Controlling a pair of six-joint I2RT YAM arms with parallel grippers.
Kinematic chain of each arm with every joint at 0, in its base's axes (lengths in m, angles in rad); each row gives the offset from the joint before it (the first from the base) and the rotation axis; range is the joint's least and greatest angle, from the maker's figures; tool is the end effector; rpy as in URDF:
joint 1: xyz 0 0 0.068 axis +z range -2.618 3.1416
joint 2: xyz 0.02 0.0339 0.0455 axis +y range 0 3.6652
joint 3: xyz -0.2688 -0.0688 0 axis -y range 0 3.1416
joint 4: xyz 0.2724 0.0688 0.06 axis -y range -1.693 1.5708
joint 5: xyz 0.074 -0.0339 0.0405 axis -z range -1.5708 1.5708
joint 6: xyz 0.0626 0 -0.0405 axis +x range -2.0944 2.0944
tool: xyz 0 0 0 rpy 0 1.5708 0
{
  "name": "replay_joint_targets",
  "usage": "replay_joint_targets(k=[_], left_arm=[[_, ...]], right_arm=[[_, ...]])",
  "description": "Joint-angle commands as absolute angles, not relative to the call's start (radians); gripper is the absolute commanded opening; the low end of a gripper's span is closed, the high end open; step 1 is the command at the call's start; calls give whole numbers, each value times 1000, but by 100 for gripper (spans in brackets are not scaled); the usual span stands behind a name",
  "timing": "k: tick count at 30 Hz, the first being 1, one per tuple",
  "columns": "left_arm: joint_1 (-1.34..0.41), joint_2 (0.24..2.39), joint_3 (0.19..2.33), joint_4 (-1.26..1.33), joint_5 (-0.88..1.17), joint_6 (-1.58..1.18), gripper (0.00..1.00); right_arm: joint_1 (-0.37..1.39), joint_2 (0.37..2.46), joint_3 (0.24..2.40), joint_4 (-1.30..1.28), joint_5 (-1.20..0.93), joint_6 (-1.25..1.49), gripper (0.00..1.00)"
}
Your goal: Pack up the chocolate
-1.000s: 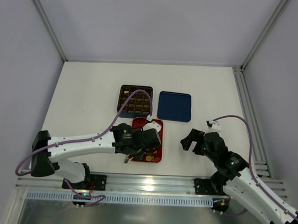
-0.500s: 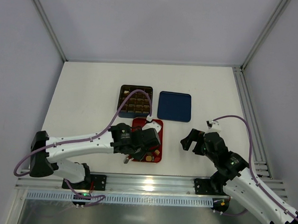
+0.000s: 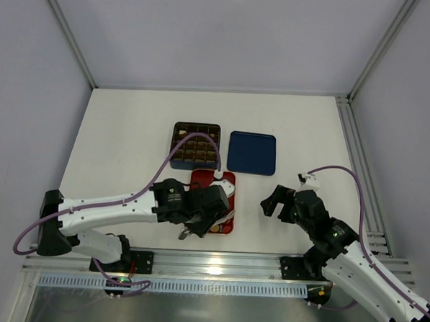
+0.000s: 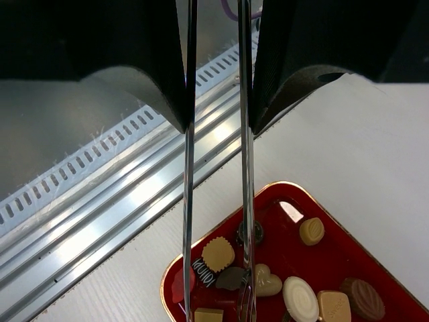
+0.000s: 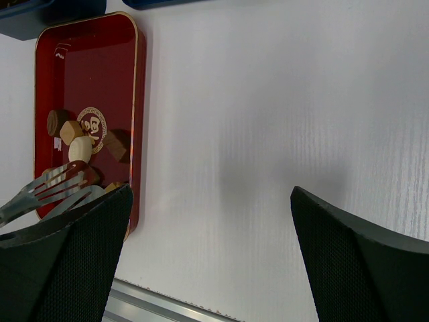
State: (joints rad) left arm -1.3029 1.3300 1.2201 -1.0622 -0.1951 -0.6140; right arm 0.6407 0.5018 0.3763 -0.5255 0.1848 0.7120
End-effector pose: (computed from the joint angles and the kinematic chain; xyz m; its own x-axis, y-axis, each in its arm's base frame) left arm 0.0874 -0.2724 0.2795 -0.7330 0.5349 -0.4202 0.6164 0.7836 -0.0776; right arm 0.1431 0.0923 0.1861 -0.6751 0.2977 -0.6750 -0.0387 0.8994 0.4354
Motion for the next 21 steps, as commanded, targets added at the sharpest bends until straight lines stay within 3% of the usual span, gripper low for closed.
replay_joint_targets(k=[1, 21], left_arm=[[-1316, 1325, 1221, -1026, -175, -594, 40], [-1319, 1400, 1221, -1023, -206, -581, 40]], right_arm=[[644, 495, 377, -518, 207, 723, 100], [644, 495, 377, -520, 206, 721, 100]])
